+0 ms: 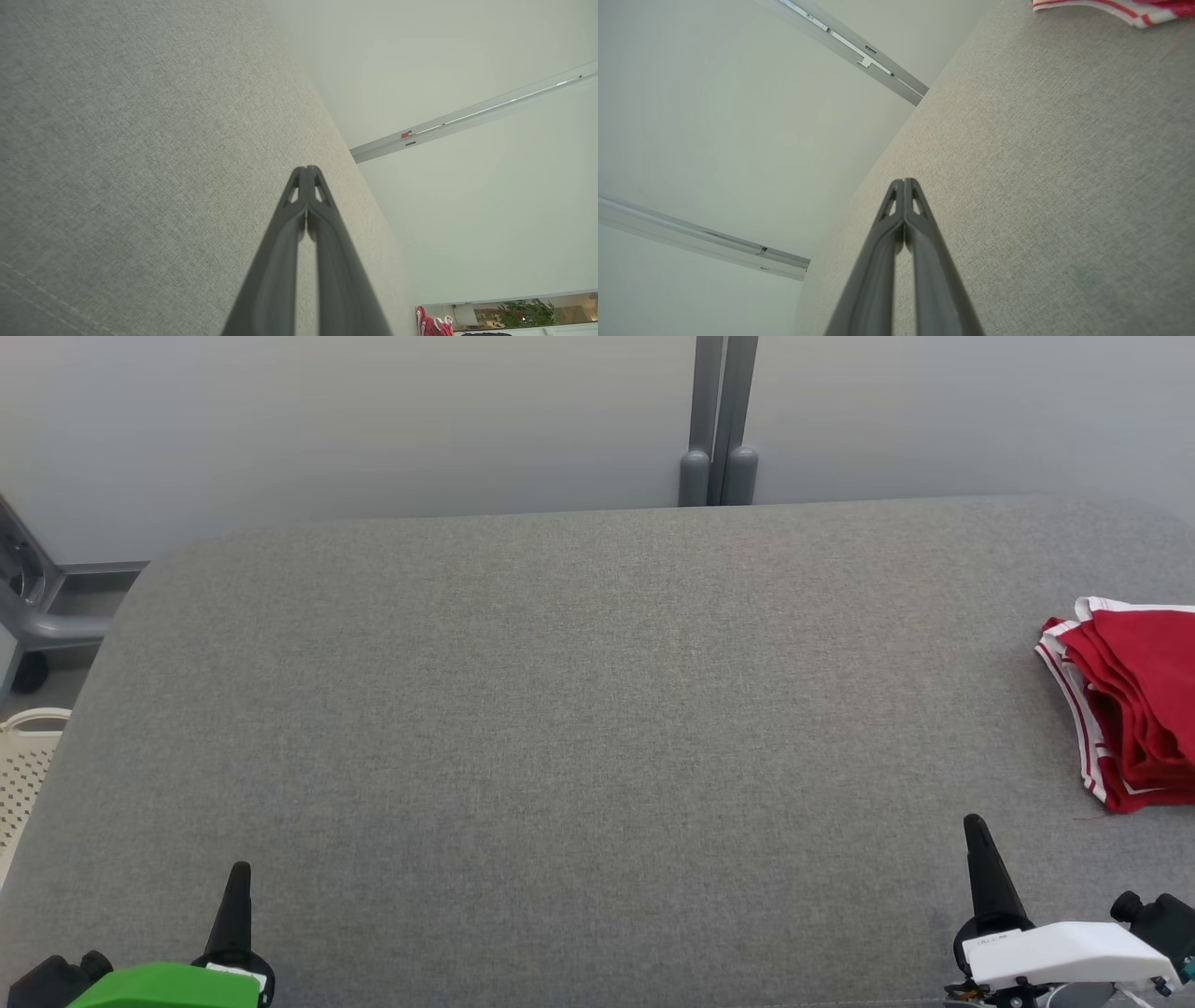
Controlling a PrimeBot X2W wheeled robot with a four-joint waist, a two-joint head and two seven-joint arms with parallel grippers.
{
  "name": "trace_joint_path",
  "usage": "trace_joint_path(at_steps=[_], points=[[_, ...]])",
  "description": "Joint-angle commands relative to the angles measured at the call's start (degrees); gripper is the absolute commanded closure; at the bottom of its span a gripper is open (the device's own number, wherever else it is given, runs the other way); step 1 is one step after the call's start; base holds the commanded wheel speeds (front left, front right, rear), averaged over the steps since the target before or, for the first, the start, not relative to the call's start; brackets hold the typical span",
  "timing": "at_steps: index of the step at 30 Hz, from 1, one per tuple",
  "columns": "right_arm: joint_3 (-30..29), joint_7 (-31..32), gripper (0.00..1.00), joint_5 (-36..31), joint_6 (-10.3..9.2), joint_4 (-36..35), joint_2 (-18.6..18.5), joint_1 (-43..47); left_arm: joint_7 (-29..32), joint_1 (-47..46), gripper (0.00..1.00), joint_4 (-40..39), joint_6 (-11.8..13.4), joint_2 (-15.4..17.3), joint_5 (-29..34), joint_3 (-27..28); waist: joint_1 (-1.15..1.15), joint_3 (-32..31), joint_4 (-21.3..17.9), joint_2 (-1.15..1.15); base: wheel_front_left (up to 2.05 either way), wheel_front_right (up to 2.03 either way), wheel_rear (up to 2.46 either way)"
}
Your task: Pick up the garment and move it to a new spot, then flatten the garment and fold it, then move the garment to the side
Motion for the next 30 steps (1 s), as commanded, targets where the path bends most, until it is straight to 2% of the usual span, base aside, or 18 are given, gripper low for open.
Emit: trace_joint_path(at_steps=[1, 30], points=[[0.1, 0.2, 1.0, 1.8, 0.01, -1.2, -0.3, 0.0, 0.6, -1.5, 1.0, -0.7, -0.3, 0.2, -1.2, 0.4, 0.0, 0.0, 0.0, 0.0, 0.0, 0.0, 0.0], [1.3, 2.2, 1.0, 20.1, 0.01, -5.2, -0.4, 1.5, 6.8, -3.4, 1.0, -2.3, -0.4, -0.1, -16.2, 3.0, 0.0, 0.5, -0.2, 0.0, 0.0, 0.0, 0.0]])
